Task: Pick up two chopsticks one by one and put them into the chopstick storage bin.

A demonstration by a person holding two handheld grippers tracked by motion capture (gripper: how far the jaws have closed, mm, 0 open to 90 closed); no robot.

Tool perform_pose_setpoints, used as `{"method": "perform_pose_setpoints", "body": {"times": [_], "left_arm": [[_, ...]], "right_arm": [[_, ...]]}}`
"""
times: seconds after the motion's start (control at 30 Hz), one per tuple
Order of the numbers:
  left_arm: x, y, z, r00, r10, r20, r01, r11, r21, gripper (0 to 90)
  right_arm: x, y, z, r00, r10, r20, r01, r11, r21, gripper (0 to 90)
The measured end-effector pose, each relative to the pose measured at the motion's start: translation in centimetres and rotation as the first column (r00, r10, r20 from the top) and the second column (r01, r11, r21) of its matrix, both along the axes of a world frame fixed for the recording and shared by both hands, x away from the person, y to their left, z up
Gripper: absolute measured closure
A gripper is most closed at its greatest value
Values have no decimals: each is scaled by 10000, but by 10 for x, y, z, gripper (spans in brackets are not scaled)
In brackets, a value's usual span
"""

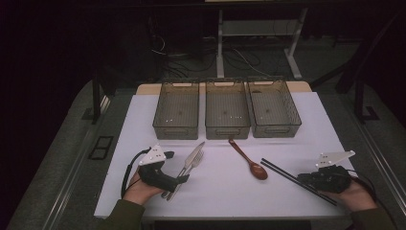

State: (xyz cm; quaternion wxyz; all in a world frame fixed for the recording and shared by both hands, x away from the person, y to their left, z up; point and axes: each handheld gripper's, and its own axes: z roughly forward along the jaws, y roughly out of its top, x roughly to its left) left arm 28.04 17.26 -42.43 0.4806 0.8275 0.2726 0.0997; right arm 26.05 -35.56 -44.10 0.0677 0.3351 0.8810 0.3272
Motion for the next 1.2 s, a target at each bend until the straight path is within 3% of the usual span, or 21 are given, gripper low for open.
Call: {"method": "perform_pose_setpoints", "body": {"times": [0.27,0.4,0.9,1.2], "left_arm": [[0,0,0,10000,-18,-13,18,10000,-4,0],[0,-1,0,10000,-20,-10,20,10000,2,0],[0,-1,-1,10000,-28,-27,28,10000,12,0],[0,-1,-1,10000,-48,-28,48,10000,62,0]], "right_arm": [[1,1,-2,9998,118,161,-113,9995,-297,824],[-1,4,-1,9991,200,362,-175,9975,-687,827],[0,4,-1,9993,217,300,-197,9977,-655,850],[2,2,-1,9994,294,167,-290,9992,-286,850]]}}
